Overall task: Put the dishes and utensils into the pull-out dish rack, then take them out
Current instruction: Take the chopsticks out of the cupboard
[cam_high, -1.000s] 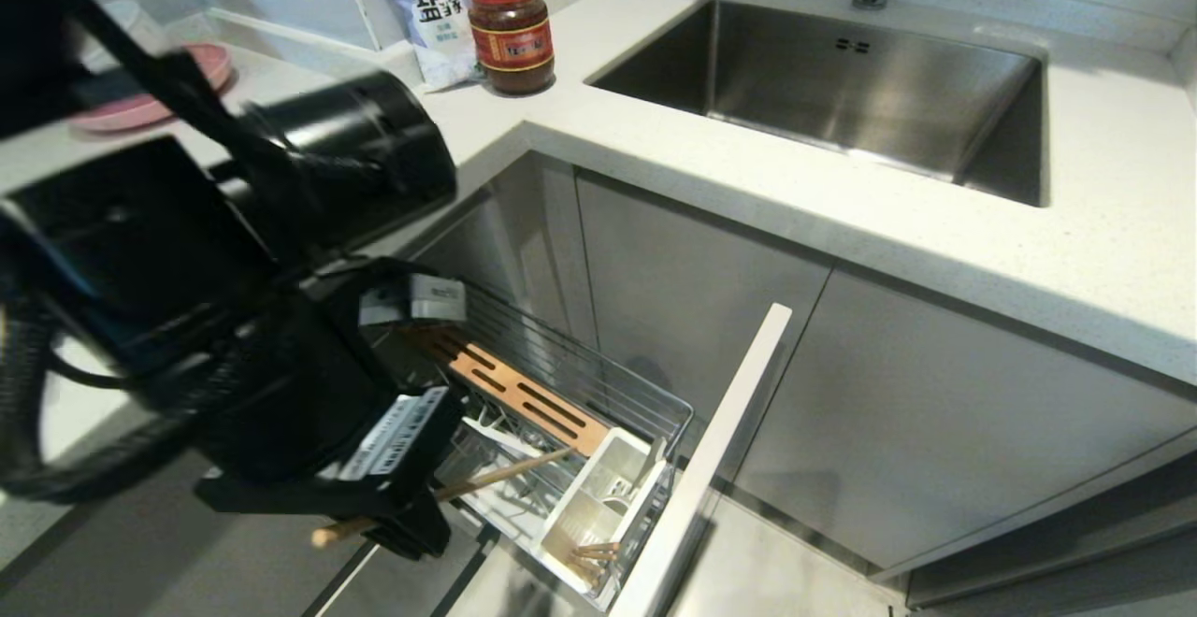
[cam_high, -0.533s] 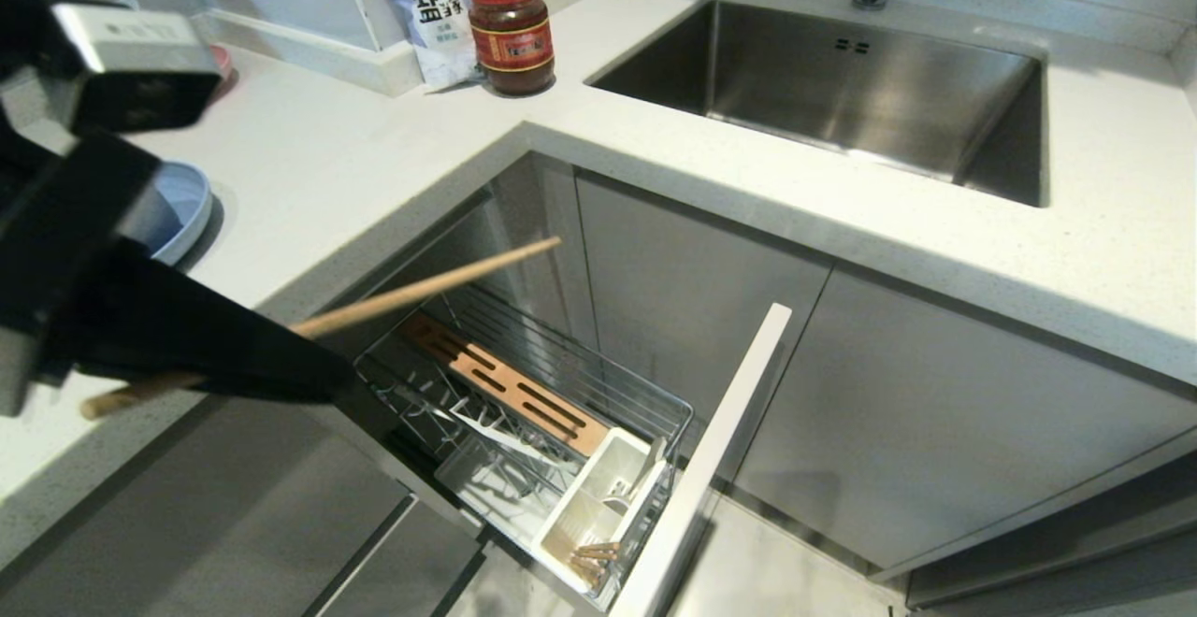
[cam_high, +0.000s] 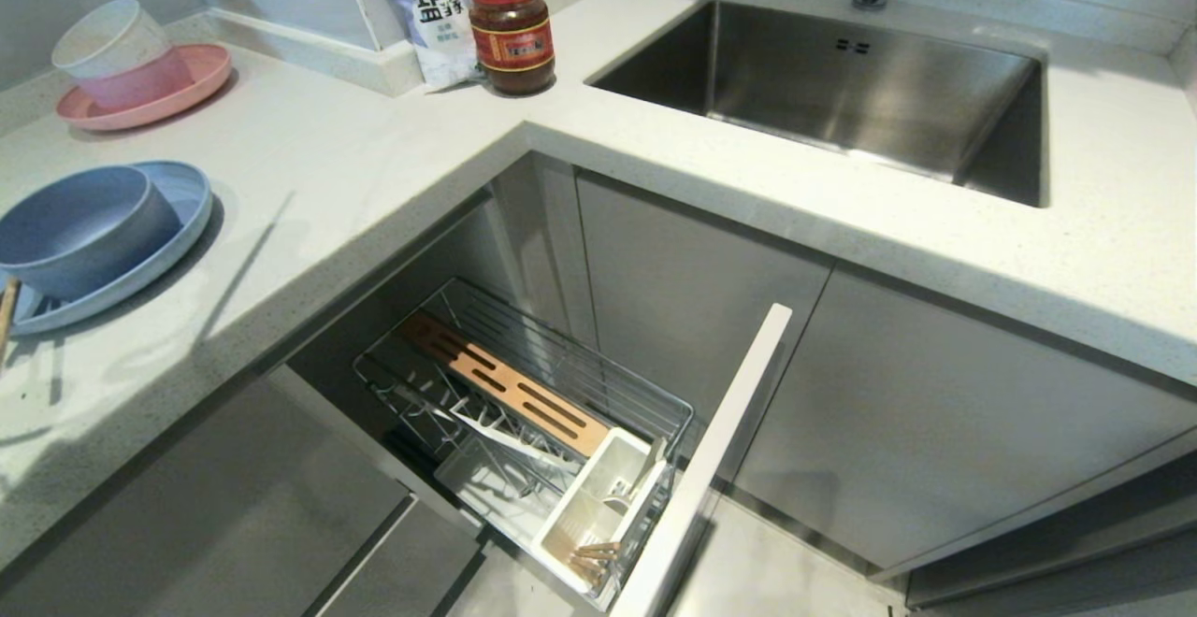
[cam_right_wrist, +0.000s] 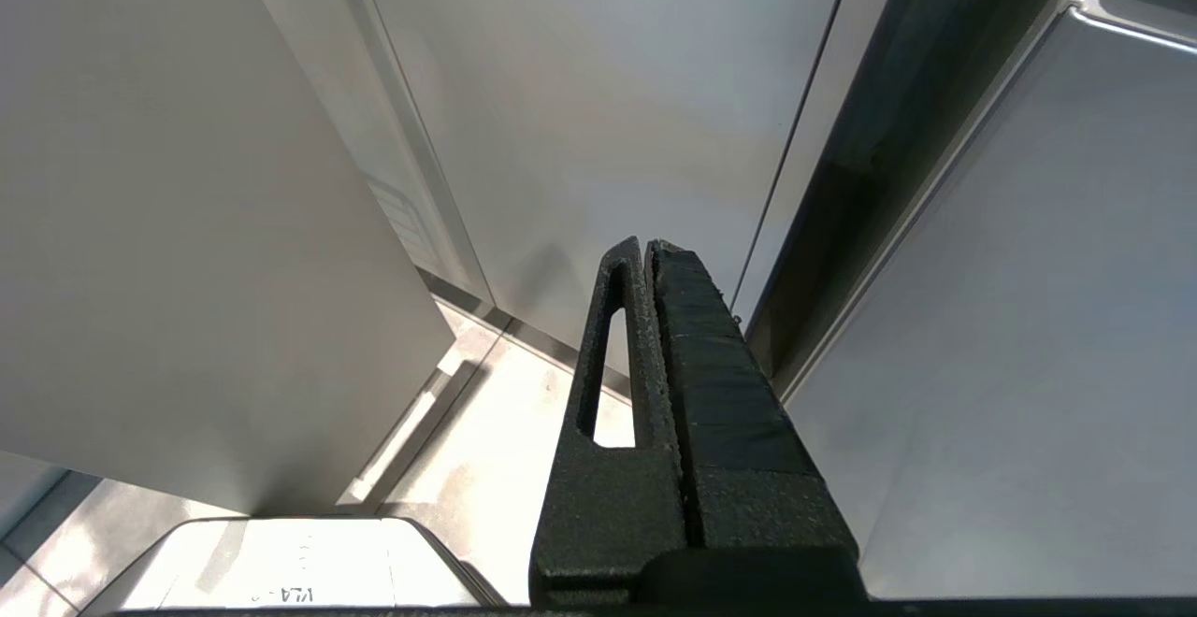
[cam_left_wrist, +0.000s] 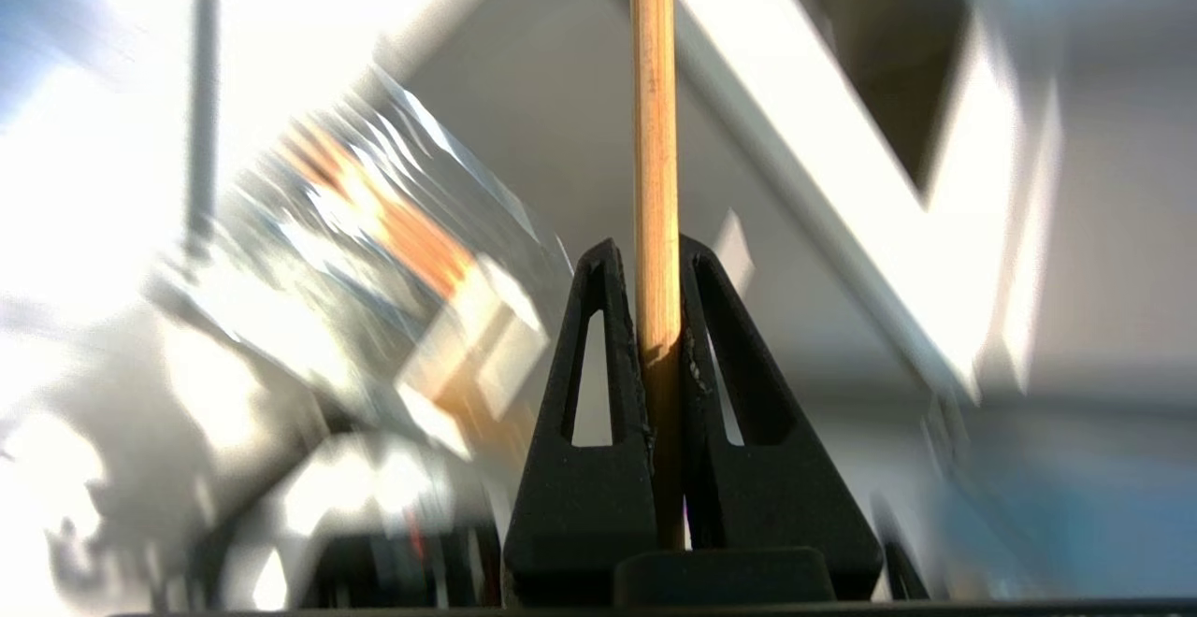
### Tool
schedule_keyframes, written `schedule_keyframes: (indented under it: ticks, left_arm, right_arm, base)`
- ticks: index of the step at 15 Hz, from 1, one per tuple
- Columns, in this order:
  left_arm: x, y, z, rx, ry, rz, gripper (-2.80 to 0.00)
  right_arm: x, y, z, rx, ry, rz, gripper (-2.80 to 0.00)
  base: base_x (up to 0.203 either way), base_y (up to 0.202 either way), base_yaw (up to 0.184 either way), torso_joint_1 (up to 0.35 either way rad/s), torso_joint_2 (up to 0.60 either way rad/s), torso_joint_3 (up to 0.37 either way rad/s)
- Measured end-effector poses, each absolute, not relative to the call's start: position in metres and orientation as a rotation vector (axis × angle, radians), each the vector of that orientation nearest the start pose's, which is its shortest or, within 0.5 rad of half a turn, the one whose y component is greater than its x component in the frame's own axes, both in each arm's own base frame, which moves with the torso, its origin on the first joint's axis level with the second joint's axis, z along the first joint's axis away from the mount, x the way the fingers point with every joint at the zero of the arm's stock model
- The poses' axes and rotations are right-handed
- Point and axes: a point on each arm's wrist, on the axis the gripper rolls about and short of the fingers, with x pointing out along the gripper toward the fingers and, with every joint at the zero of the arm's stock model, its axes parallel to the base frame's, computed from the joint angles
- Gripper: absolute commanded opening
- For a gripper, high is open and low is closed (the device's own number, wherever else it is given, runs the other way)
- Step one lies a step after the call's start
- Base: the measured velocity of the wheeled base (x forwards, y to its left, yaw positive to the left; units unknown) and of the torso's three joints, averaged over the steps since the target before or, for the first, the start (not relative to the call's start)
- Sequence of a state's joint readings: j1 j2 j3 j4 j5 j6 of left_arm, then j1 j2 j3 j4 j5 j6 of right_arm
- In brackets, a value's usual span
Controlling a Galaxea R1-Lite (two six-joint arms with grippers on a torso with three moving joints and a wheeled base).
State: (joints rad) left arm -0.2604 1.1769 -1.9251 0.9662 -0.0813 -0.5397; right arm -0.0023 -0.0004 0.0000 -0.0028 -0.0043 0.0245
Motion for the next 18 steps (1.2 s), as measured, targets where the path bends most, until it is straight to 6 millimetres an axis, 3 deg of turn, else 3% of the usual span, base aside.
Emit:
schedule_keyframes:
  ticks: [4, 7, 12, 18]
  left_arm:
    - [0.029, 0.001, 0.436, -0.454, 0.097, 0.048, -2.8]
    - [0.019, 0.006, 0.423, -0.396, 0.068, 0.327, -2.8]
    - [0.034, 0.025, 0.372, -0.319, 0.277, 0.7, -2.8]
    - [0.062, 0.048, 0.331, -0.322, 0.495, 0.743, -2.8]
  right_arm:
    - [-0.023, 0.0, 0.076, 0.024, -0.003, -0.007, -2.8]
    - [-0.023, 0.0, 0.076, 0.024, -0.003, -0.007, -2.8]
    - [-0.023, 0.0, 0.076, 0.024, -0.003, -0.007, -2.8]
    - [-0.023, 0.0, 0.076, 0.024, -0.003, -0.007, -2.8]
  base:
    - [0.0, 0.0, 0.0, 0.0, 0.0, 0.0]
    - [0.0, 0.0, 0.0, 0.0, 0.0, 0.0]
    - [0.0, 0.0, 0.0, 0.0, 0.0, 0.0]
    - [0.0, 0.0, 0.0, 0.0, 0.0, 0.0]
